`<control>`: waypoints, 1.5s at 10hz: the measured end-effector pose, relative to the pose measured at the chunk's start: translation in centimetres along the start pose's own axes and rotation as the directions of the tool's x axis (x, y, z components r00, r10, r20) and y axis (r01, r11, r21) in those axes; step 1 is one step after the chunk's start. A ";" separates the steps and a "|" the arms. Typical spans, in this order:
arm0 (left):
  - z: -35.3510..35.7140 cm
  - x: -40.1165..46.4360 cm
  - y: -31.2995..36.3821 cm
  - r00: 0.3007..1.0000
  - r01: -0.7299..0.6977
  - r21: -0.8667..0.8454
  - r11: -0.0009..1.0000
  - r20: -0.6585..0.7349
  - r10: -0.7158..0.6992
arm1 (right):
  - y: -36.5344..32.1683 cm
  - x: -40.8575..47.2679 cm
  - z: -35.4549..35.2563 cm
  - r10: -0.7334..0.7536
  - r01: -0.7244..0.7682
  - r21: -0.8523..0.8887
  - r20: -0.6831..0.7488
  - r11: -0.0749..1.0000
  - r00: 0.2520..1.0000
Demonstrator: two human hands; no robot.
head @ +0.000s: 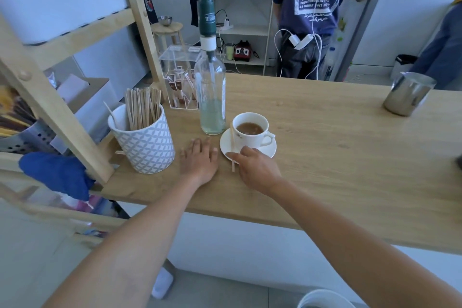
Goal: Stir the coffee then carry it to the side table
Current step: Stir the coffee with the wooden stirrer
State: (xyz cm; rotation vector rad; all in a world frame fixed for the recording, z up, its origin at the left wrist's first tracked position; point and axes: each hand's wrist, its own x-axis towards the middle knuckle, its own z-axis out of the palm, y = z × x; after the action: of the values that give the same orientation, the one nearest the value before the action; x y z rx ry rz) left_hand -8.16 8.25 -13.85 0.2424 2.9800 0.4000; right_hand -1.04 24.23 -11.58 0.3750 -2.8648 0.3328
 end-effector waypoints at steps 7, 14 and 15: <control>0.3 -0.5 0.0 1.000 -0.005 0.056 0.998 0.012 0.005 | 0.4 5.0 -11.3 0.467 -0.143 0.556 -0.501 0.819 0.728; 0.4 -0.5 0.1 1.000 -0.003 0.070 0.998 0.027 0.001 | 1.7 8.6 -9.8 0.471 -0.360 0.362 -0.291 0.860 0.833; 0.4 -0.5 0.0 1.000 -0.004 0.077 0.997 0.023 0.002 | 1.3 8.7 -9.5 0.461 -0.323 0.442 -0.251 0.837 0.851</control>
State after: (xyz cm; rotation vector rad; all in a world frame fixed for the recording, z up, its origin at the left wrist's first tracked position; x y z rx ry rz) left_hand -7.63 8.30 -14.18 0.2571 2.9765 0.2803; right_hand -7.72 25.87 -0.54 -0.2204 -2.4866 0.9476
